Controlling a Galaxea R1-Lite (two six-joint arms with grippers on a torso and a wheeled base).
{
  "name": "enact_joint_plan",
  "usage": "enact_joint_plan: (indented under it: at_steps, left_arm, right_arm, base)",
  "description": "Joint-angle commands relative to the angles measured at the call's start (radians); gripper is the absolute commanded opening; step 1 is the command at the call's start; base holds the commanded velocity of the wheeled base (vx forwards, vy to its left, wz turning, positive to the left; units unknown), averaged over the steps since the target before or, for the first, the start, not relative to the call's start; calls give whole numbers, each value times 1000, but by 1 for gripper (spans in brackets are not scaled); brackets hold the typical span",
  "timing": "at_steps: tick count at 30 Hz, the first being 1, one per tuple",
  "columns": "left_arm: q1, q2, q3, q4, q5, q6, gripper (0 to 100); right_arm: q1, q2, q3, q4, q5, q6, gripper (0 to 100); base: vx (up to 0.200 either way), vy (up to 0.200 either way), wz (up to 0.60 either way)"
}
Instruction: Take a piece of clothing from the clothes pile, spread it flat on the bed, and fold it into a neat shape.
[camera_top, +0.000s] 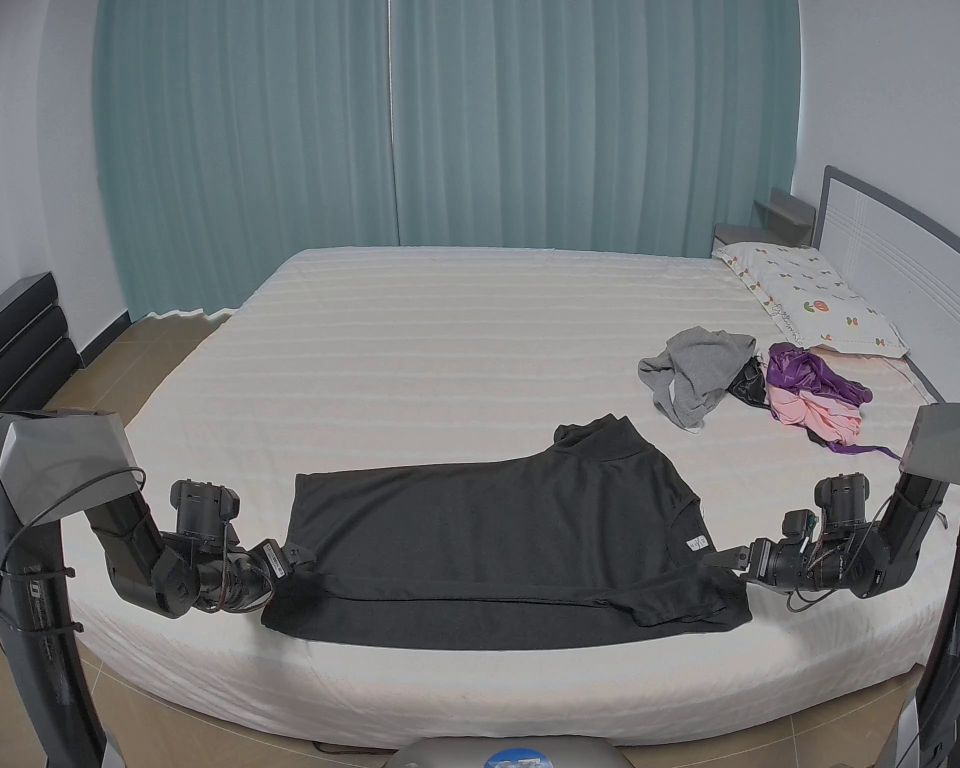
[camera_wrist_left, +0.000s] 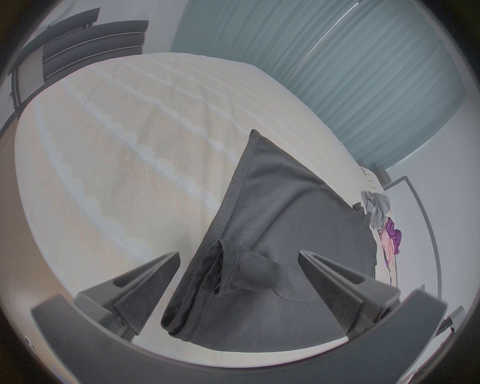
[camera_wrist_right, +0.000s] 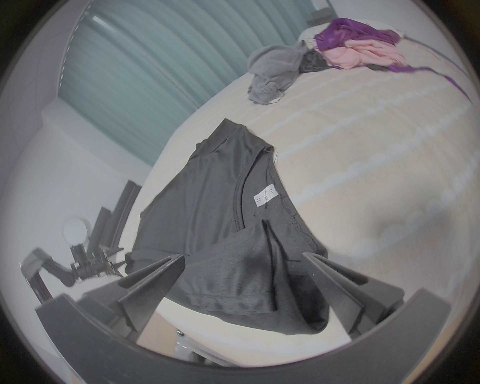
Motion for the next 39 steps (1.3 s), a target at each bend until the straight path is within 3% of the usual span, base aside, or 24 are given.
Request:
enact_joint_plan:
  at_steps: [1, 3, 7, 10, 22, 28, 39]
  left_arm:
    - [14, -81, 27, 0, -8, -14, 100]
    - [14, -98, 36, 0, -8, -20, 100]
    - [8, -124, 38, 0, -11, -129, 100]
    - [7, -126, 42, 0, -19, -141, 100]
    - [-35, -190, 105, 6, -20, -136, 100]
    - [-133, -202, 144, 16, -22, -144, 100]
    - [-207, -124, 119, 87, 6, -150, 100]
  right_arm:
    - [9, -42, 69, -78, 1, 105, 100]
    - [13, -39, 88, -122, 1, 142, 100]
    - [21, -18, 148, -260, 6, 260, 100]
    - [22, -3, 172, -317, 17, 299, 100]
    - [21, 17, 189, -334, 17, 302, 100]
    - [24, 17, 206, -334, 17, 299, 100]
    - [24, 36, 210, -343, 17, 291, 100]
  base:
    - [0, 0, 0]
    - [0, 0, 0]
    - [0, 0, 0]
    - [200, 0, 0]
    - [50, 0, 0]
    - [0, 0, 0]
    - [0, 0, 0]
